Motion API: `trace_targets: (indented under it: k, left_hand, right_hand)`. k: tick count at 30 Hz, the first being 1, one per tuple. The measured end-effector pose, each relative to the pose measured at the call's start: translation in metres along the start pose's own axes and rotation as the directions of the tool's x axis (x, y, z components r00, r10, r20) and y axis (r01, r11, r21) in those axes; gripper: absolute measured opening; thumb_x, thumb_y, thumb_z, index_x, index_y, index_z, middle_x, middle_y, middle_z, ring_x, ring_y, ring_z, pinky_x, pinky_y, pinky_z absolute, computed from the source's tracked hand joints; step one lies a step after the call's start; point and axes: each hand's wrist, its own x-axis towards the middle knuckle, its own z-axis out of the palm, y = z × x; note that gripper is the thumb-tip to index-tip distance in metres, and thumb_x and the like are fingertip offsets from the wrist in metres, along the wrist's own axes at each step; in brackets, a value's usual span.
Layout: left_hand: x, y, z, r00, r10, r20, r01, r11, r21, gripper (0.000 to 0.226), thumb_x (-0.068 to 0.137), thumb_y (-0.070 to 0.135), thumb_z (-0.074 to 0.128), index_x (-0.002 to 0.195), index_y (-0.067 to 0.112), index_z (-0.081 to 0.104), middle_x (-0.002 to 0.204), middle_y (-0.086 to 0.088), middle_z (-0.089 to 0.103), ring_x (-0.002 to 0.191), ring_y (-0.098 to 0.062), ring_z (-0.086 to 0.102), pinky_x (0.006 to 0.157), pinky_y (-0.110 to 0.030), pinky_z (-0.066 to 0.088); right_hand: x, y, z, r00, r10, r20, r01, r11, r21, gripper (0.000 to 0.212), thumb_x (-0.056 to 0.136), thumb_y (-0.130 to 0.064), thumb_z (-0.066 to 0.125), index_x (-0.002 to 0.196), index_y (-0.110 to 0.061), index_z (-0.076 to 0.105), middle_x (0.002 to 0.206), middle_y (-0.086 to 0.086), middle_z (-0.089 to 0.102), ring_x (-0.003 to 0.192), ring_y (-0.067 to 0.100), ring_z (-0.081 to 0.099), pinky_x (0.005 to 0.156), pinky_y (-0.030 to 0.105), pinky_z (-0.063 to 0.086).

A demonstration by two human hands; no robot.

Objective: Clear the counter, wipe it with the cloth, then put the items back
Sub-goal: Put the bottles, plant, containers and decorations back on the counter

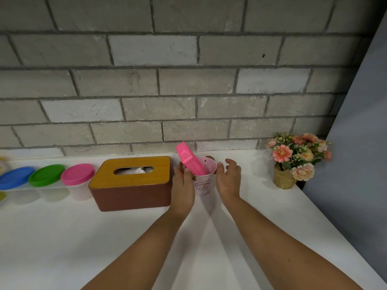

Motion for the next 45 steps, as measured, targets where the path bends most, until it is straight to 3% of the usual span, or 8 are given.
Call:
trace_targets:
  k: [4,9,14,20,26,30,36,45]
  left_hand:
    - [0.003,0.005,0.002,0.99,0.105,-0.094,-0.101,0.994,0.044,0.065,0.09,0.055,0.029,0.131,0.005,0.038,0.125,-0.016,0.052,0.119,-0.028,0.049,0.106,-0.045,0.037]
    - [0.005,0.02,0.0,0.993,0.074,-0.094,-0.082,0.993,-0.081,0.021,0.101,0.031,0.031,0.099,0.017,0.046,0.093,-0.007,0.054,0.085,-0.014,0.052,0.082,-0.031,0.039]
    - [0.014,0.02,0.0,0.998,0.003,-0.062,-0.008,0.996,-0.087,0.077,0.086,0.064,0.023,0.143,0.015,0.032,0.144,-0.01,0.041,0.132,-0.022,0.04,0.112,-0.042,0.031]
    - [0.022,0.015,0.003,0.997,-0.015,-0.074,0.01,0.998,-0.068,0.102,0.064,0.08,0.018,0.14,0.015,0.038,0.142,-0.012,0.044,0.132,-0.023,0.041,0.112,-0.043,0.032]
    - [0.018,0.026,0.003,1.0,-0.006,-0.025,0.003,0.996,-0.09,0.08,0.083,0.066,0.02,0.142,0.014,0.036,0.144,-0.011,0.043,0.133,-0.022,0.04,0.113,-0.043,0.031]
    - [0.015,0.032,0.001,1.0,-0.001,-0.029,-0.003,0.993,-0.12,0.093,0.071,0.074,0.02,0.142,0.016,0.037,0.141,-0.01,0.046,0.13,-0.022,0.044,0.11,-0.043,0.035]
    - [0.001,0.052,-0.012,0.995,0.091,-0.045,-0.098,0.976,-0.193,0.07,0.078,0.066,0.025,0.12,0.019,0.054,0.117,-0.009,0.062,0.109,-0.021,0.059,0.098,-0.046,0.046]
    - [-0.011,0.07,-0.062,0.983,0.16,-0.094,-0.178,0.96,-0.218,0.068,0.086,0.062,0.03,0.139,0.019,0.038,0.136,-0.006,0.051,0.125,-0.022,0.049,0.107,-0.047,0.038]
  right_hand:
    - [-0.003,-0.016,0.0,0.99,-0.132,0.041,0.132,0.991,0.009,0.024,0.094,-0.017,0.049,0.112,-0.007,0.061,0.12,0.014,0.049,0.113,0.031,0.05,0.096,0.038,0.043]
    - [-0.015,-0.035,0.007,0.951,-0.211,0.224,0.208,0.977,0.037,0.025,0.094,-0.023,0.051,0.111,-0.009,0.064,0.115,0.011,0.051,0.109,0.025,0.052,0.094,0.03,0.042]
    - [-0.02,-0.052,0.016,0.908,-0.168,0.384,0.165,0.985,0.041,0.037,0.096,-0.036,0.045,0.114,-0.009,0.063,0.108,0.009,0.062,0.097,0.02,0.06,0.08,0.028,0.051]
    - [-0.02,-0.053,0.016,0.888,-0.152,0.435,0.077,0.98,0.186,0.021,0.098,-0.021,0.047,0.08,-0.012,0.055,0.069,-0.002,0.052,0.063,0.006,0.049,0.044,0.002,0.036]
    - [-0.022,-0.056,0.013,0.893,-0.193,0.407,0.123,0.974,0.191,0.031,0.098,-0.025,0.044,0.067,-0.024,0.047,0.067,-0.004,0.05,0.062,0.005,0.048,0.05,0.007,0.038]
    - [-0.023,-0.061,0.011,0.894,-0.235,0.382,0.203,0.971,0.123,0.032,0.099,-0.03,0.041,0.07,-0.02,0.051,0.066,-0.004,0.051,0.062,0.008,0.048,0.058,0.021,0.037]
    - [-0.036,-0.081,-0.001,0.905,-0.276,0.322,0.238,0.959,0.155,0.037,0.099,-0.027,0.041,0.063,-0.024,0.048,0.061,-0.003,0.051,0.055,0.008,0.049,0.047,0.012,0.036]
    - [-0.074,-0.112,-0.001,0.859,-0.438,0.265,0.425,0.899,0.108,0.032,0.098,-0.017,0.042,0.087,0.005,0.063,0.076,0.009,0.055,0.079,0.033,0.054,0.074,0.04,0.045]
